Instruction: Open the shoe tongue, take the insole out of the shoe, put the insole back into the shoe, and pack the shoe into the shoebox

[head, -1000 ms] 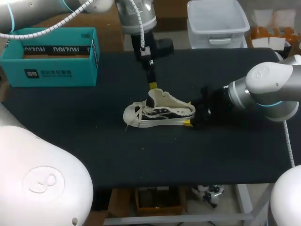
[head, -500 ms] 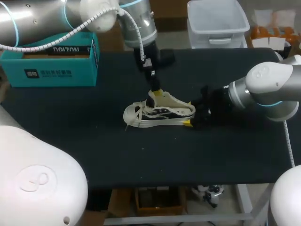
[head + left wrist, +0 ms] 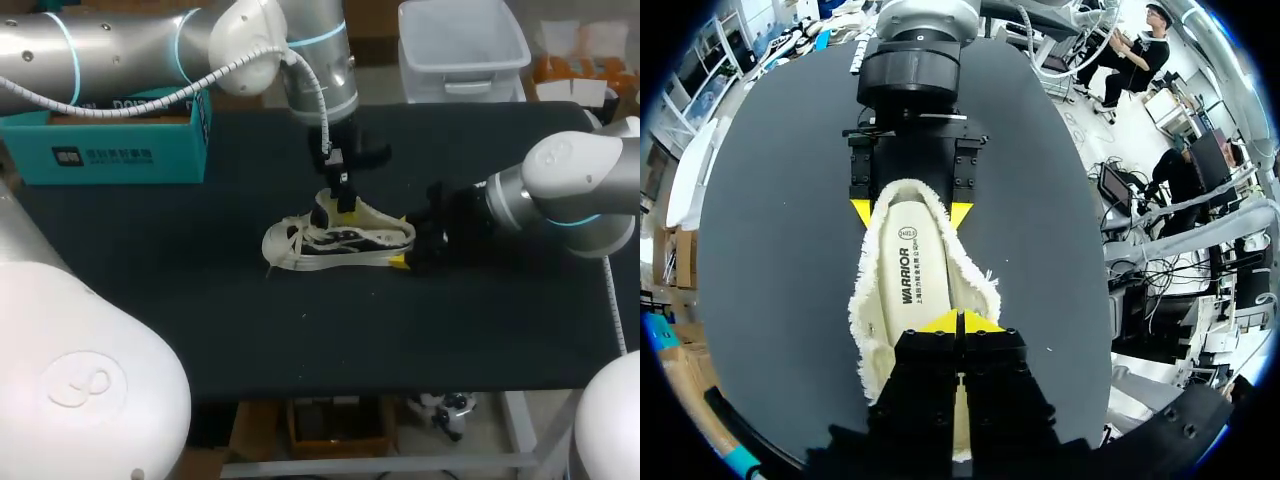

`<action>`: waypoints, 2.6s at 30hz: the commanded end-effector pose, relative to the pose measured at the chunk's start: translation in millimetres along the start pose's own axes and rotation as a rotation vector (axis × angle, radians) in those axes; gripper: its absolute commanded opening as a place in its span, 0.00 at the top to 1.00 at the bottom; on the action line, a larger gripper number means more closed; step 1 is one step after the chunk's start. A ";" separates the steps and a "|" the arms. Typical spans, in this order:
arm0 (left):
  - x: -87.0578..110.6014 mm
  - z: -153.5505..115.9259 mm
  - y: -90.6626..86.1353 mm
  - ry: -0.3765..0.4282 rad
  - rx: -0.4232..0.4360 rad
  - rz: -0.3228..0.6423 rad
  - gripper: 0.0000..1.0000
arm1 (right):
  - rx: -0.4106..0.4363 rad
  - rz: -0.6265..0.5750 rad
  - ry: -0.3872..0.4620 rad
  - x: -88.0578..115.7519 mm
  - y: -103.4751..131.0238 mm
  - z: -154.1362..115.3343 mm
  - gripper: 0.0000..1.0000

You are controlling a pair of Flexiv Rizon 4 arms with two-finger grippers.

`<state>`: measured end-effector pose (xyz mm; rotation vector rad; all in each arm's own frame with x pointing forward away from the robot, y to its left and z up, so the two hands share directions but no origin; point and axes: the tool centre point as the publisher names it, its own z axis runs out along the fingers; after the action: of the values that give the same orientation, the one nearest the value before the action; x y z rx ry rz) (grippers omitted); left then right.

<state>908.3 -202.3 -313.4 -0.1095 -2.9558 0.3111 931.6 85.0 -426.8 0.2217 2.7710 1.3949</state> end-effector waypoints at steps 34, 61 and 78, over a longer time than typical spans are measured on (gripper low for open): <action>0.4 74.6 21.9 0.046 -0.090 -0.029 1.00 | -0.003 0.000 0.001 -0.8 -3.3 1.1 1.00; 8.5 84.3 32.3 -0.085 -0.092 -0.079 0.77 | -0.003 0.000 0.001 -0.8 -3.3 1.1 1.00; -17.2 106.6 36.5 -0.157 -0.135 -0.100 0.77 | -0.003 0.000 0.001 -0.8 -3.3 1.1 1.00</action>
<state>907.4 -186.9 -399.1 0.0454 -3.1209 0.1159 930.7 85.3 -427.6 0.2199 2.7699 1.3977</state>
